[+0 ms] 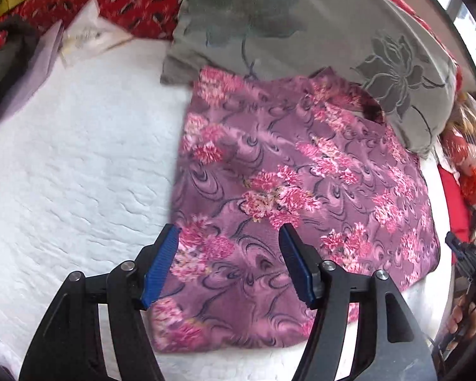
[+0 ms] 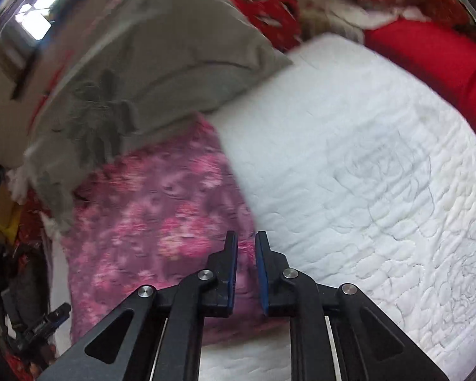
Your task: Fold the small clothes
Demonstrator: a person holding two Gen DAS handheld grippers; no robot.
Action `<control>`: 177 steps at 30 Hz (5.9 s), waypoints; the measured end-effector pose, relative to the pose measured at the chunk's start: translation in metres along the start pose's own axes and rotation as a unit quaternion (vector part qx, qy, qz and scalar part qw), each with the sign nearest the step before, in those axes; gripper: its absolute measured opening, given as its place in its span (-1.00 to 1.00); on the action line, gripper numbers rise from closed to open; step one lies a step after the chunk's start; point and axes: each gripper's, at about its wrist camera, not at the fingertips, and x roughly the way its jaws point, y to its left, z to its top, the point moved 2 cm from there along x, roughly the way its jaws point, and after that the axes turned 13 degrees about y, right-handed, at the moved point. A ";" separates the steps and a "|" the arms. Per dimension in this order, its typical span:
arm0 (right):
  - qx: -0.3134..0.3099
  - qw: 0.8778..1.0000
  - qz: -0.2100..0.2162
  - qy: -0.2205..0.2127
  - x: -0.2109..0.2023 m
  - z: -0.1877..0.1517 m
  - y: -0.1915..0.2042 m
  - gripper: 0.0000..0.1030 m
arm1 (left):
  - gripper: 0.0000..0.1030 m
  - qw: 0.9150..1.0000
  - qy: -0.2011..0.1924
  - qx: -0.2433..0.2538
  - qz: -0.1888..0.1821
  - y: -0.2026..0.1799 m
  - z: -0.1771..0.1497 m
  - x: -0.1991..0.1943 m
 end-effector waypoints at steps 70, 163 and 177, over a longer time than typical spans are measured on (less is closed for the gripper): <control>-0.131 0.986 -0.105 0.010 0.079 0.002 0.124 0.28 | 0.61 0.994 0.111 0.015 0.006 -0.023 0.028 0.043; -0.113 0.983 0.109 -0.099 0.018 -0.108 0.128 0.40 | -0.79 0.984 0.140 0.108 -0.020 -0.214 0.099 0.012; -0.027 0.982 0.142 -0.124 0.004 -0.087 0.094 -0.82 | -0.79 0.979 0.127 0.154 -0.043 -0.269 0.087 0.005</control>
